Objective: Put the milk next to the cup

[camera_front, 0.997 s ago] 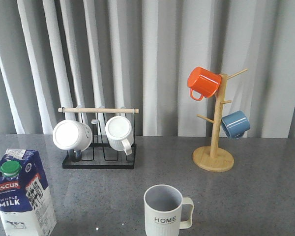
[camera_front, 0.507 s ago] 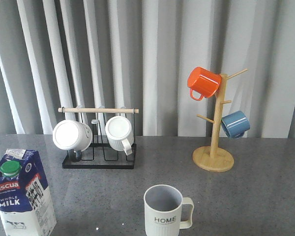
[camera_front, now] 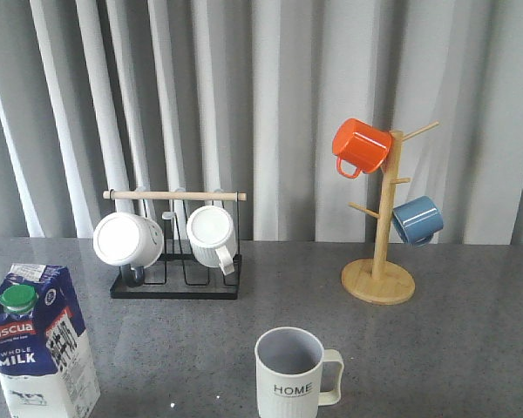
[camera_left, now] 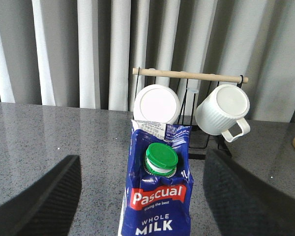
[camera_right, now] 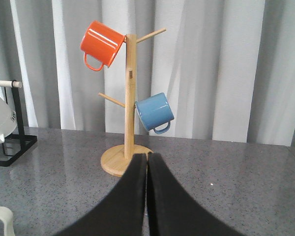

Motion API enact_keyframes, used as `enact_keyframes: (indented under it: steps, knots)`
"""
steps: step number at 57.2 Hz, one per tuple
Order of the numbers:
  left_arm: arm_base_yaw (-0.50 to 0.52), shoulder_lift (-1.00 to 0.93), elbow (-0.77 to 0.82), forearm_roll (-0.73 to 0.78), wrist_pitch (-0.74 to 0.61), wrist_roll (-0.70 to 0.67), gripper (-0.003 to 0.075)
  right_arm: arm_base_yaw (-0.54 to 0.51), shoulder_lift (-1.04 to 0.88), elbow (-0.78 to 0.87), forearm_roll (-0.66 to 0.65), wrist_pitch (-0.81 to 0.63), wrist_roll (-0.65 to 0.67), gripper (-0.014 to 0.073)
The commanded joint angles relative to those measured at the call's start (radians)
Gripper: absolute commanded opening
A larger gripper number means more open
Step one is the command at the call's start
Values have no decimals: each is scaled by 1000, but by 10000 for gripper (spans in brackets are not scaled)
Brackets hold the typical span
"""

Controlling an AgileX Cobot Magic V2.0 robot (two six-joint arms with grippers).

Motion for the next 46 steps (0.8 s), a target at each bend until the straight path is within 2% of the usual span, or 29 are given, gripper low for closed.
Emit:
enact_keyframes:
  steps: [1,19,24,33,46]
  knots:
    - [-5,-3,-35,-7,-72,-6,513,-4,-5,-28,-2,-81,-4,-9]
    - [-7,-3,-35,-42,-85,-32,518,-4,-5,-28,-2,-81,-4,-9]
    - [-20,-3,-35,-51,-124,-55,565,-4,-5,-28,-2,-81,-4,-9]
    - [-25,64,-35,-48,-203,-52,736,-4,-5,-28,-2,-77,-4,-9]
    - [-45,188,-35,82,-330,-60,722,-4,-5,-28,-2,-72,-4,-9]
